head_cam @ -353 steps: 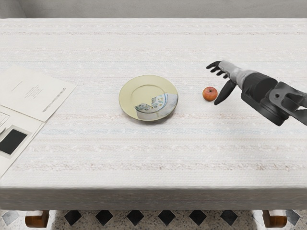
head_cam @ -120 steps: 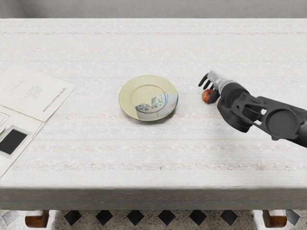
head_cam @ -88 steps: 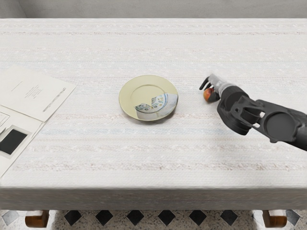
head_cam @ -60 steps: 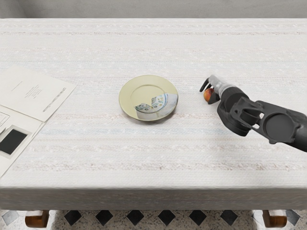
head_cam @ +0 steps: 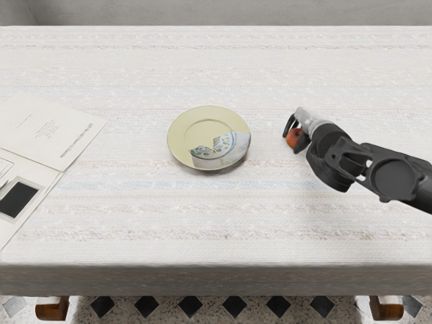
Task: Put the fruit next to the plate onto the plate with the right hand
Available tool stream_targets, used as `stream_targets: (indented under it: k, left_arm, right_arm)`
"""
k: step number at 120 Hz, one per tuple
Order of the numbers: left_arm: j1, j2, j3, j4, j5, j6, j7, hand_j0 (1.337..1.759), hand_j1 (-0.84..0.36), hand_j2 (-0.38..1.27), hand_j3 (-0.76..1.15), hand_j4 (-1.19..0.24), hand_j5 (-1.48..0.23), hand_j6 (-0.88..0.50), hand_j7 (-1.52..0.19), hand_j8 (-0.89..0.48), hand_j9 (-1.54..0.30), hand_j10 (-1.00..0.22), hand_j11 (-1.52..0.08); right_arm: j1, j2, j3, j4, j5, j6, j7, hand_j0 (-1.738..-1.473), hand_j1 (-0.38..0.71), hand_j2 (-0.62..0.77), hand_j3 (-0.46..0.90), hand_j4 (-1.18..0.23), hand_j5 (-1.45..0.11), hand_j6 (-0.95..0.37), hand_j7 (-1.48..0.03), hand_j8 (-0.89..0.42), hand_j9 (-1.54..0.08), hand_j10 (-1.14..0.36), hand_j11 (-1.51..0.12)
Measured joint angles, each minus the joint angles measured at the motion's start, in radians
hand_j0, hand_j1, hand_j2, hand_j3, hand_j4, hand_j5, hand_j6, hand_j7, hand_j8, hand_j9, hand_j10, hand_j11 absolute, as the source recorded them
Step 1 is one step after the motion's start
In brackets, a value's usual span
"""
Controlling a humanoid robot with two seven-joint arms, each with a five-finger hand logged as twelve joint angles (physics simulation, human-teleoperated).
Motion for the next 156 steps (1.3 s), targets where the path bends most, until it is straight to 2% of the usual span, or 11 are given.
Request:
stream_targets:
  k: [16, 45, 66, 78, 96, 122, 156]
  left_arm:
    - [0.001, 0.0, 0.0, 0.0, 0.0, 0.0, 0.0, 1.658, 0.07, 0.05, 0.0, -0.23, -0.3, -0.23, -0.3, -0.23, -0.3, -0.23, -0.3]
    - [0.0, 0.0, 0.0, 0.0, 0.0, 0.0, 0.0, 1.658, 0.07, 0.05, 0.0, -0.23, -0.3, -0.23, -0.3, -0.23, -0.3, -0.23, -0.3]
    - [0.0, 0.0, 0.0, 0.0, 0.0, 0.0, 0.0, 1.658, 0.07, 0.05, 0.0, -0.23, -0.3, -0.23, -0.3, -0.23, -0.3, -0.23, -0.3]
    - [0.0, 0.0, 0.0, 0.0, 0.0, 0.0, 0.0, 1.658, 0.07, 0.05, 0.0, -0.23, -0.3, -0.23, -0.3, -0.23, -0.3, -0.23, -0.3]
    - [0.0, 0.0, 0.0, 0.0, 0.0, 0.0, 0.0, 1.658, 0.07, 0.05, 0.0, -0.23, -0.3, -0.23, -0.3, -0.23, -0.3, -0.23, -0.3]
    - [0.001, 0.0, 0.0, 0.0, 0.0, 0.0, 0.0, 1.658, 0.07, 0.05, 0.0, -0.23, -0.3, -0.23, -0.3, -0.23, -0.3, -0.23, -0.3]
    - [0.001, 0.0, 0.0, 0.0, 0.0, 0.0, 0.0, 1.658, 0.07, 0.05, 0.0, -0.23, -0.3, -0.23, -0.3, -0.23, -0.3, -0.23, -0.3]
  right_arm:
    - [0.016, -0.019, 0.018, 0.032, 0.052, 0.01, -0.001, -1.651, 0.29, 0.14, 0.0, -0.79, -1.15, -0.43, -1.1, -0.31, -1.16, -0.62, -1.16]
    - [0.081, -0.073, 0.059, 0.138, 0.223, 0.06, 0.0, -1.647, 0.28, 0.13, 0.0, -0.78, -1.19, -0.42, -1.12, -0.3, -1.19, -0.61, -1.19]
    - [0.094, -0.073, 0.147, 0.195, 0.282, 0.144, -0.001, -1.647, 0.29, 0.14, 0.0, -0.76, -1.21, -0.41, -1.13, -0.29, -1.2, -0.61, -1.19]
    - [0.1, -0.042, 0.169, 0.207, 0.294, 0.168, -0.001, -1.646, 0.29, 0.14, 0.0, -0.75, -1.22, -0.4, -1.13, -0.28, -1.2, -0.6, -1.19]
    - [0.127, 0.029, 0.172, 0.203, 0.289, 0.179, -0.001, -1.646, 0.29, 0.14, 0.0, -0.75, -1.22, -0.4, -1.13, -0.29, -1.21, -0.6, -1.19]
    - [0.169, 0.163, 0.128, 0.113, 0.201, 0.182, -0.001, -1.646, 0.29, 0.13, 0.0, -0.75, -1.23, -0.4, -1.13, -0.28, -1.21, -0.61, -1.19]
    - [0.183, 0.2, 0.105, 0.087, 0.151, 0.18, -0.002, -1.645, 0.28, 0.13, 0.0, -0.76, -1.22, -0.41, -1.13, -0.29, -1.2, -0.61, -1.18]
